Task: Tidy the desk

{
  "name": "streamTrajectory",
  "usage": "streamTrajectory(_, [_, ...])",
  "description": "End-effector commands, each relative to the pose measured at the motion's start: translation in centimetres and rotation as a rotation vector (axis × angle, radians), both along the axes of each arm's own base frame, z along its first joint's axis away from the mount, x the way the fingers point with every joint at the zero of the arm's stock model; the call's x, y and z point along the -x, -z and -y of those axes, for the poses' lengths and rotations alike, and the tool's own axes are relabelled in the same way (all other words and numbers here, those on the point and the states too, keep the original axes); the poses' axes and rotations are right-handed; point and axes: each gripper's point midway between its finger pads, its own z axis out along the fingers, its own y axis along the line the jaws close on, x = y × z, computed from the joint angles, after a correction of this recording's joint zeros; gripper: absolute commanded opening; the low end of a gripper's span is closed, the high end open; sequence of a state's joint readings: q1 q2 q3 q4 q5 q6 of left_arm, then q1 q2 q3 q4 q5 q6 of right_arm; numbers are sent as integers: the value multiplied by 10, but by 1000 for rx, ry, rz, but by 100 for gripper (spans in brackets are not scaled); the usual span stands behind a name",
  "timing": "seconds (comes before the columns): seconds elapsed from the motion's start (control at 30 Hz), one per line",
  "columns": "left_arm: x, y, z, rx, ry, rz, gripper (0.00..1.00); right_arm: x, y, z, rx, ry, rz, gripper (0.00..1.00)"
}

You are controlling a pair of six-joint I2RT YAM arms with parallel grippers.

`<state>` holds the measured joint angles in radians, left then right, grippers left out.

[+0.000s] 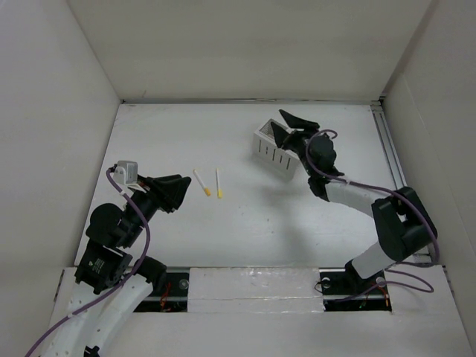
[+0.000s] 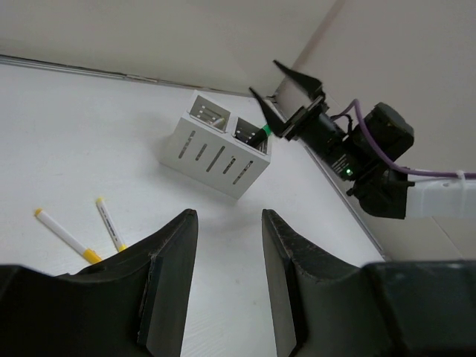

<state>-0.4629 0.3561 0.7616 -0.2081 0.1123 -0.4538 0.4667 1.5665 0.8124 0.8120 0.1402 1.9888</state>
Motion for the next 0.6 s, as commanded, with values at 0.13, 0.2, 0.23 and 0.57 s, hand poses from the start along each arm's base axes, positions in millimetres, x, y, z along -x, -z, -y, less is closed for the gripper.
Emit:
streamTrajectory(0.13, [1, -12, 1, 6, 10, 39, 36, 23, -133, 52, -346, -66, 157, 48])
streamTrajectory(0.2, [1, -12, 1, 5, 11, 40, 36, 38, -150, 50, -134, -95, 248, 27])
streamTrajectory(0.23, [1, -11, 1, 3, 13, 40, 37, 32, -127, 45, -9, -99, 164, 4])
streamTrajectory(0.57, [6, -15, 2, 10, 26, 60, 37, 65, -9, 20, 1065, -263, 98, 0])
